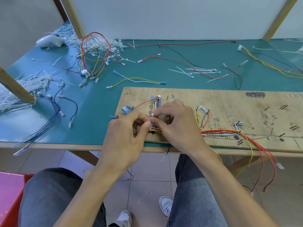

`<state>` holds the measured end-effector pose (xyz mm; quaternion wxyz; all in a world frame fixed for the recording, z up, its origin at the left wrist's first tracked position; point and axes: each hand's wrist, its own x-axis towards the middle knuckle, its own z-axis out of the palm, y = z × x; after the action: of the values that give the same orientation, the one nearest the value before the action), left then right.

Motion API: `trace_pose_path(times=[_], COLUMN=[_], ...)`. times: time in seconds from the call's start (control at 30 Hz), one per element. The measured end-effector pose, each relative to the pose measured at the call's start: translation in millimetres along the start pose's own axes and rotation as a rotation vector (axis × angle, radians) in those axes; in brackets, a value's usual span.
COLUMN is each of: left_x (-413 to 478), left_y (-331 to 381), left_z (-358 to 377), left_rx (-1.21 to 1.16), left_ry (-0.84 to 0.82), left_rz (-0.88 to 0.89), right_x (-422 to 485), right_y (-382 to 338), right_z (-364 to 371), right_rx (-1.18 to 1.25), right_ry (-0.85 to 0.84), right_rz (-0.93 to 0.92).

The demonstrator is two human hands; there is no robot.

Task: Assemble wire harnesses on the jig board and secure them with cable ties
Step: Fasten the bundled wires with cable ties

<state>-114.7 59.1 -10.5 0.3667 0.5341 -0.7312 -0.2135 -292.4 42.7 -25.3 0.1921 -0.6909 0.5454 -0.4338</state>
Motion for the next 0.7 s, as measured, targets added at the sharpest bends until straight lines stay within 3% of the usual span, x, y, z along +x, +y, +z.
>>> trace_pose_path(times=[0.1, 0.3, 0.7], left_x=[2.4, 3.2, 6.9], left_y=[5.1, 7.5, 4.1], left_z=[7.7, 9.9, 12.1], left_rx=[-0.086, -0.210, -0.232], left_ry=[0.038, 0.066, 0.066], left_rz=[-0.096, -0.123, -0.163], right_x=[0.0, 0.2, 0.1], right_y=[1.8, 0.8, -0.1], right_z=[-0.4, -2.4, -4.3], right_rx=[0.012, -0.033, -0.002], right_ry=[-0.001, -0.062, -0.054], right_rz=[0.002, -0.012, 0.000])
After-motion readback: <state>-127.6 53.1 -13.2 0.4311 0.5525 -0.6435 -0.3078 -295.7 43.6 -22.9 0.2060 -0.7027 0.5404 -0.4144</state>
